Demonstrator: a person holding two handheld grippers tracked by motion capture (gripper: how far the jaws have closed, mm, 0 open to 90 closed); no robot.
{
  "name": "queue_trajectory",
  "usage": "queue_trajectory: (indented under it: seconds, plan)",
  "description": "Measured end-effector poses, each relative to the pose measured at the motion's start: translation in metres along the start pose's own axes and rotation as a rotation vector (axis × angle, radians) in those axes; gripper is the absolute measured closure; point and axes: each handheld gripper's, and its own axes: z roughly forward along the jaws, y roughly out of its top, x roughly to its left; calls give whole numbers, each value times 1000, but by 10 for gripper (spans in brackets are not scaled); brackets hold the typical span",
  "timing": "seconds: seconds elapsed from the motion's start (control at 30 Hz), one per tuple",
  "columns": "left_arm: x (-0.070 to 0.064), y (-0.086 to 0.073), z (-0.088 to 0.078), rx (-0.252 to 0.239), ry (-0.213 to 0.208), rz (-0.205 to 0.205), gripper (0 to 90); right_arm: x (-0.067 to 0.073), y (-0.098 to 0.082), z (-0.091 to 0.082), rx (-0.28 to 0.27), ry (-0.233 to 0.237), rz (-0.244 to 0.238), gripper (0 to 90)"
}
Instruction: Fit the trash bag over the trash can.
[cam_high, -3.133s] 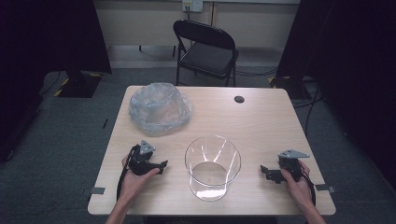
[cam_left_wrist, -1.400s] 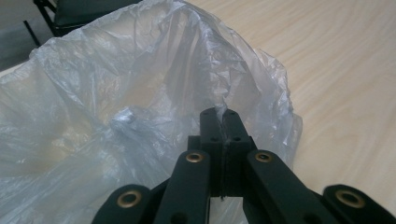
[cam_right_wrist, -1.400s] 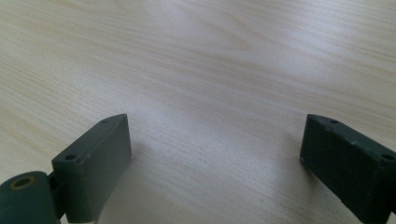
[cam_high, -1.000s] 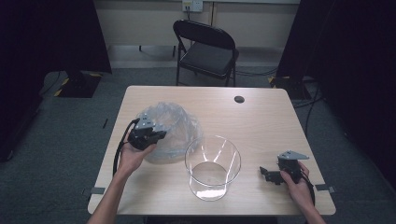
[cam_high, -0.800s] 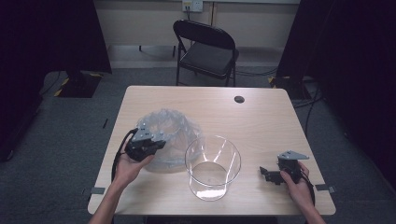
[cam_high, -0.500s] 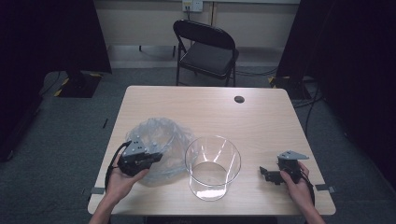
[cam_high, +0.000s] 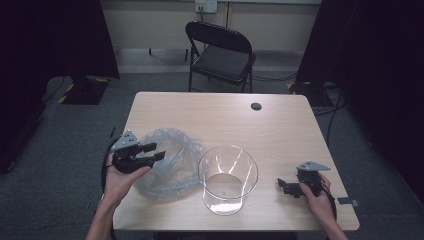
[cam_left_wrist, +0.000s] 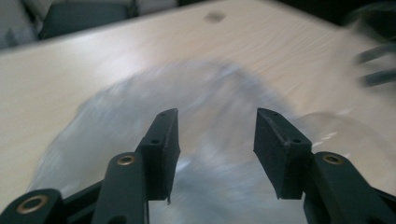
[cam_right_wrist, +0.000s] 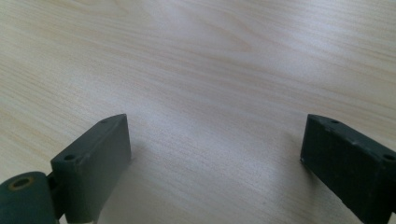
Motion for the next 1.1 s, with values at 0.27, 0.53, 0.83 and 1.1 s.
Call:
queue_trajectory:
  seconds: [0.27, 0.53, 0.83, 1.1]
  plan:
    - [-2, -29, 28, 144, 4, 0, 332, 0, 0, 0, 0, 0, 0, 76]
    - [-7, -45, 49, 243, 45, 46, 305, 1, 1, 0, 1, 2, -1, 76]
    - [-10, -53, 58, 286, 85, 66, 485, 1, 1, 1, 1, 4, -4, 76]
    - [-5, -58, 55, 257, 57, 16, 769, 1, 1, 1, 0, 5, -5, 76]
